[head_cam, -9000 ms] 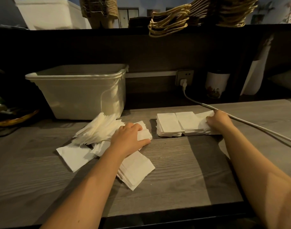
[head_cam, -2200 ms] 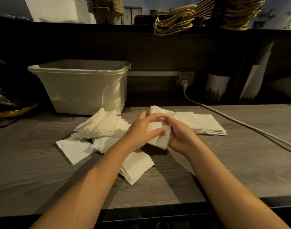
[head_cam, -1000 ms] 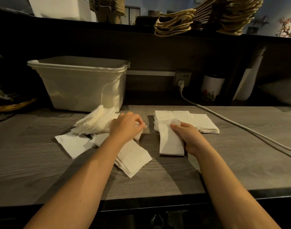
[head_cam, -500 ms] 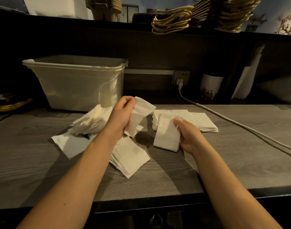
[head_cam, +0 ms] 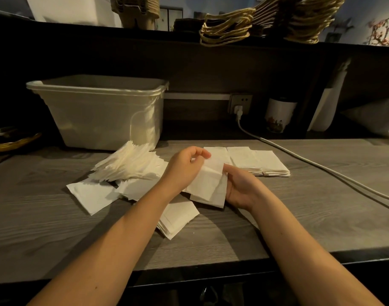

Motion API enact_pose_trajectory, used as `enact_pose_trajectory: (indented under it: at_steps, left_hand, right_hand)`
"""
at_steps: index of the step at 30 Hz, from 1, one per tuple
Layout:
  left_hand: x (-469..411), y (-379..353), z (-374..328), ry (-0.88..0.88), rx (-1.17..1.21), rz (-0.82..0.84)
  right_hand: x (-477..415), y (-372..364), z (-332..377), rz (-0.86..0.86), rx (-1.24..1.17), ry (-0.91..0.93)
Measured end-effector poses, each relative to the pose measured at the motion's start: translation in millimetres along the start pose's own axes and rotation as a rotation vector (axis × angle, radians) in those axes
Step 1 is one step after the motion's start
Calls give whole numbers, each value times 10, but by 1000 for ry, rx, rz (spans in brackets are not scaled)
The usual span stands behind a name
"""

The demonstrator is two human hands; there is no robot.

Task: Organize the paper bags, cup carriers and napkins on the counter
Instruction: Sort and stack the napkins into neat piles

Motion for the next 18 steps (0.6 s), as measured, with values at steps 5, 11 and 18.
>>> enact_pose_trajectory:
  at_steps: [5, 11, 18]
  left_hand:
    - [-1, -18, 41, -145, -88, 119]
    - [1, -48, 85, -169, -308, 165]
    - [-17, -48, 116, -202, -401, 124]
  right_hand:
    - [10, -3, 7, 61, -42, 3]
    - [-4, 6, -7, 57, -35, -13]
    - [-39, 55, -7, 29, -115, -19]
Point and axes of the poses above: each hand's wrist, its own x-axis away from the middle knuckle, its own y-axis out of the back of the hand, z = x × y, the point moved 2 cm from there along -x, towards the middle knuckle, and after that the axes turned 3 degrees about -y, right-handed, at the moved point
